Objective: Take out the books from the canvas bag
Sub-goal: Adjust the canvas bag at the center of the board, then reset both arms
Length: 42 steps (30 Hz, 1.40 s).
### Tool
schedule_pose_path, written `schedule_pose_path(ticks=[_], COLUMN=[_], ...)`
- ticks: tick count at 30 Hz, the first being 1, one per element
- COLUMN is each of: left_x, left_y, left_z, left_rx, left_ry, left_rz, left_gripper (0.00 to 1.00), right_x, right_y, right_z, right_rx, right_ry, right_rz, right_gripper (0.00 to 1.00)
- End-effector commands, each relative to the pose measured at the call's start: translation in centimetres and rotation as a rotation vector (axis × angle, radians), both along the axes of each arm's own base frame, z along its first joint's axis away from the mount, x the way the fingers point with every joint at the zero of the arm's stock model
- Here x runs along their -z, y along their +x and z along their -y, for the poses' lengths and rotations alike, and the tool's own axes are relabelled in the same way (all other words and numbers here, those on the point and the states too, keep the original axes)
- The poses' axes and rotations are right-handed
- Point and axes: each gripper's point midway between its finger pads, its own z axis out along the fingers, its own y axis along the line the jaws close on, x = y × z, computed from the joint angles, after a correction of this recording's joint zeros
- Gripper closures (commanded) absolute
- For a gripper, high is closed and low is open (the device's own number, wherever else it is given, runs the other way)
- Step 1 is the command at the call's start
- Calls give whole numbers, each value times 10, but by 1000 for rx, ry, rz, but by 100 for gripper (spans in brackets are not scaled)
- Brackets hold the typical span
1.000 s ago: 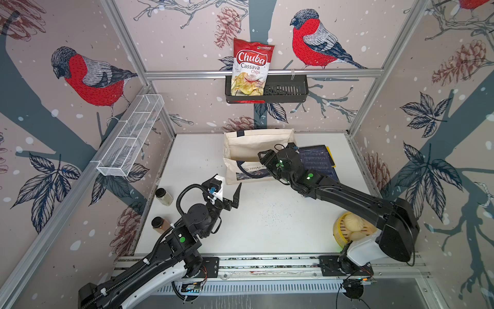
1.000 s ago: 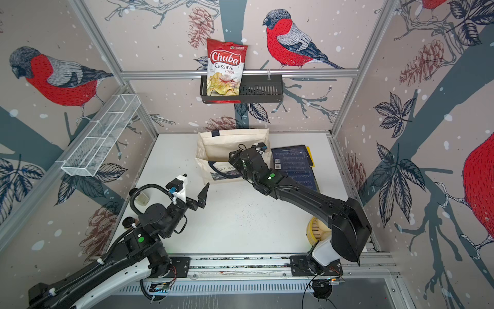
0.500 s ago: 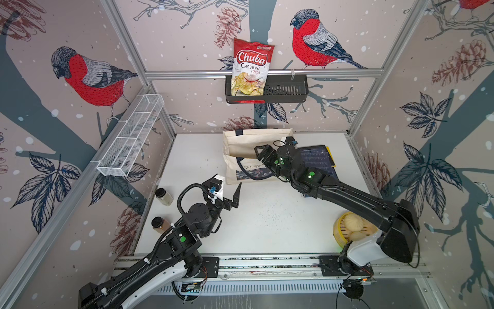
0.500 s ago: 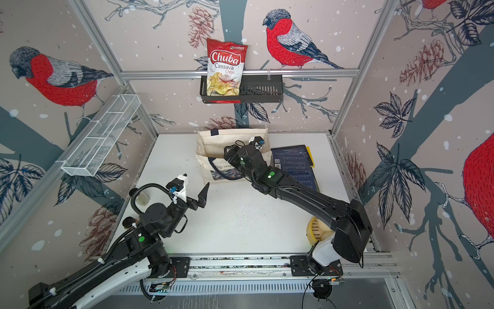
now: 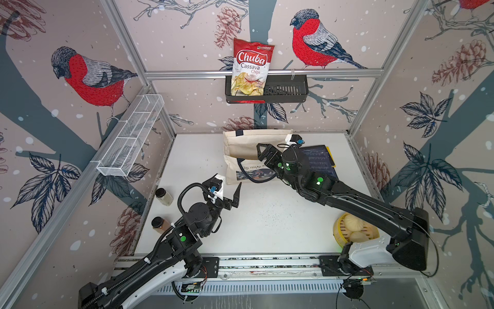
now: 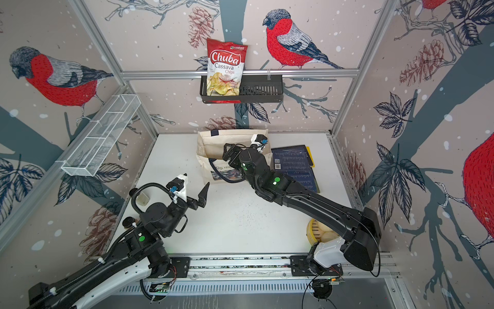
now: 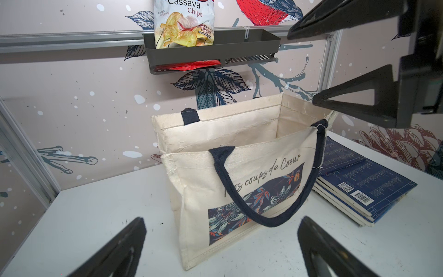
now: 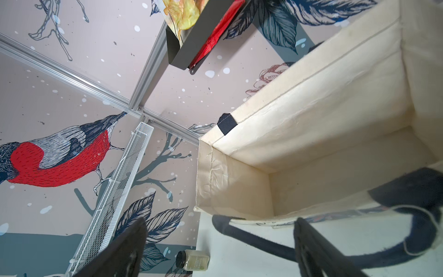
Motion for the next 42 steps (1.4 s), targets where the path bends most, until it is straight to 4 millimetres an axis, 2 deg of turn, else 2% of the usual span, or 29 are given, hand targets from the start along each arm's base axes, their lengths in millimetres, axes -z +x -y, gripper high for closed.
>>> schedule_pose_path(ticks=[1, 5, 9, 13, 19, 23, 26, 28, 29, 32, 36, 40, 42], left_x=[-8, -7, -6, -7, -3, 9, 17, 21, 22, 29, 41, 51, 54], left_y=[0, 1, 3, 4, 14, 20, 24, 25, 26, 28, 28, 27, 27], left_z=[0, -2, -3, -2, -17, -25, -37, -45, -49, -58, -68, -75, -80], left_rx=[0, -10, -24, -26, -146, -222, -308, -363, -387, -440, -504, -527, -541], left_ry=[-29, -39, -52, -71, -115, -100, -89, -87, -90, -83, -55, -22, -23], left_rz=[12, 5, -17, -47, -84, -102, -108, -109, -109, -107, -109, -94, -86], left_gripper=[1, 1, 1, 1, 1, 1, 1, 1, 1, 1, 1, 1, 1], right_x=[-18, -28, -40, -39, -16, -2, 13, 32, 40, 67, 105, 122, 145], right_y=[1, 3, 2, 0, 4, 7, 15, 18, 19, 26, 34, 40, 46], right_z=[20, 52, 99, 153, 237, 278, 301, 326, 334, 339, 357, 365, 371], right_rx=[61, 107, 179, 308, 533, 646, 690, 799, 832, 813, 831, 821, 814], right_ry=[-37, -53, -91, -162, -240, -298, -425, -499, -541, -673, -713, -742, -751], right_rz=[101, 162, 230, 278, 296, 328, 351, 303, 291, 286, 189, 195, 132], right_gripper=[0, 0, 0, 0, 0, 0, 0, 0, 0, 0, 0, 0, 0])
